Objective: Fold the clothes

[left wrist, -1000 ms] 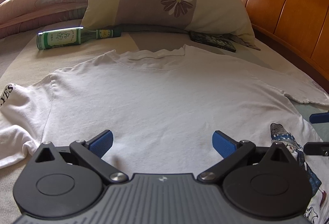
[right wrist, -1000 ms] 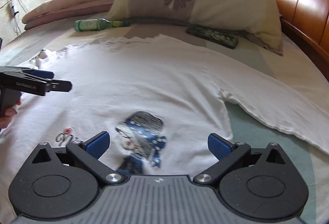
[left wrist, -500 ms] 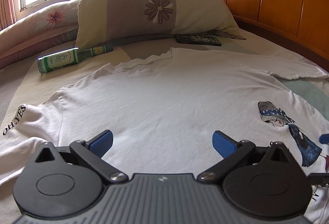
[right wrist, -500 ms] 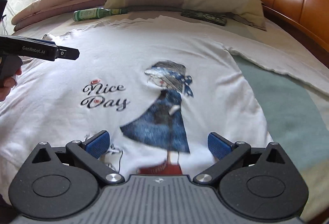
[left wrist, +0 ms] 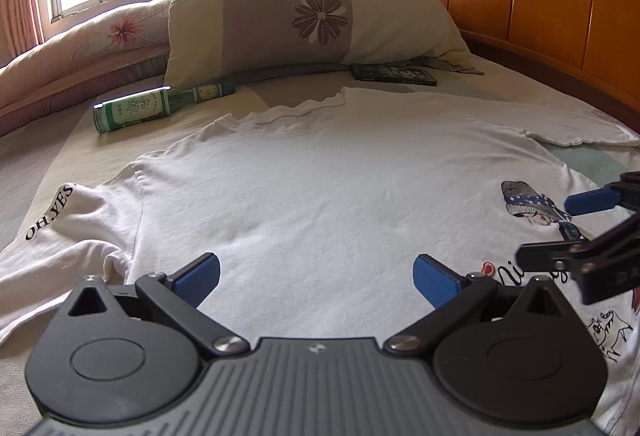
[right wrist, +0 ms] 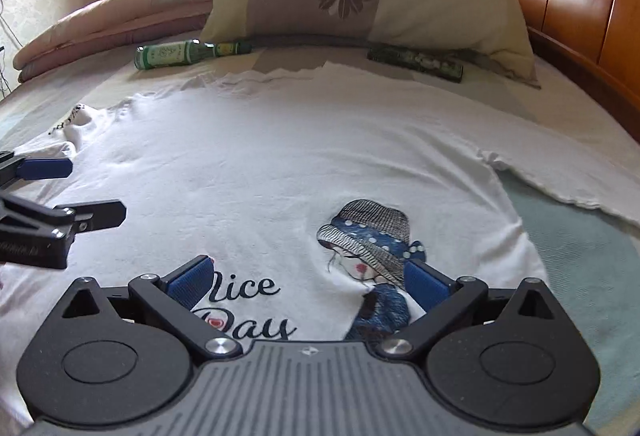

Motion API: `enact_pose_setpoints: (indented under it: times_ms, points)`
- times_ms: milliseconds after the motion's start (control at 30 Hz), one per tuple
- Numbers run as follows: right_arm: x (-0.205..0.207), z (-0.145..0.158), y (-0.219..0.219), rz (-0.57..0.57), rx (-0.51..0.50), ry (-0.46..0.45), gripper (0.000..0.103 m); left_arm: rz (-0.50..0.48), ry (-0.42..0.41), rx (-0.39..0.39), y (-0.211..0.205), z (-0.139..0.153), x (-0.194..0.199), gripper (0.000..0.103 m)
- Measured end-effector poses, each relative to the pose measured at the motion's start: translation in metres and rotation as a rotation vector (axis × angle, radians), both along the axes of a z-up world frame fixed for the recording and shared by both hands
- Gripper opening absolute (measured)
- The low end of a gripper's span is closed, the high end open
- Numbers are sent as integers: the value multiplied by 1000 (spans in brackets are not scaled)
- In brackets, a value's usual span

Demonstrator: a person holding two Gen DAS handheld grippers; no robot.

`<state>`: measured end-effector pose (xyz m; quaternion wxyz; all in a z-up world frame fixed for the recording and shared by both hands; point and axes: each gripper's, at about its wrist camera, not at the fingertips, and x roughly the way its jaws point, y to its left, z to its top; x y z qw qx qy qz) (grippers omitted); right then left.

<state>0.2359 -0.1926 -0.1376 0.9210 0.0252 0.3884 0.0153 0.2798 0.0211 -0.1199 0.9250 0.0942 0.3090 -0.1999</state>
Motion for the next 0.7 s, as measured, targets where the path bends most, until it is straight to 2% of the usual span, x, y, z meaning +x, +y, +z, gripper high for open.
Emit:
enact_pose_setpoints:
  times_ms: [33,100,267,433,600,700]
  points:
    - [0,-6,4,-2,1,16,103,-6,-4,5,-1,0,-1,102]
    - [-17,-12,11,7,-36,-12,103,-18,-12,15,-2,0,-4,102]
    - [-101,-13,11,3,-51,-64,103,-22,-9,7,-3,0,-3,102]
    - [-171,-12,4,-35,-29,-65,103,-31,-10,30,-8,-3,-5,102]
    - [-178,-3,2,-72,7,-84,103,-45,-21,60,-14,-5,-10,102]
    - [-168,4,10,-38,15,-124,103,-58,-22,73,-16,-7,-11,102]
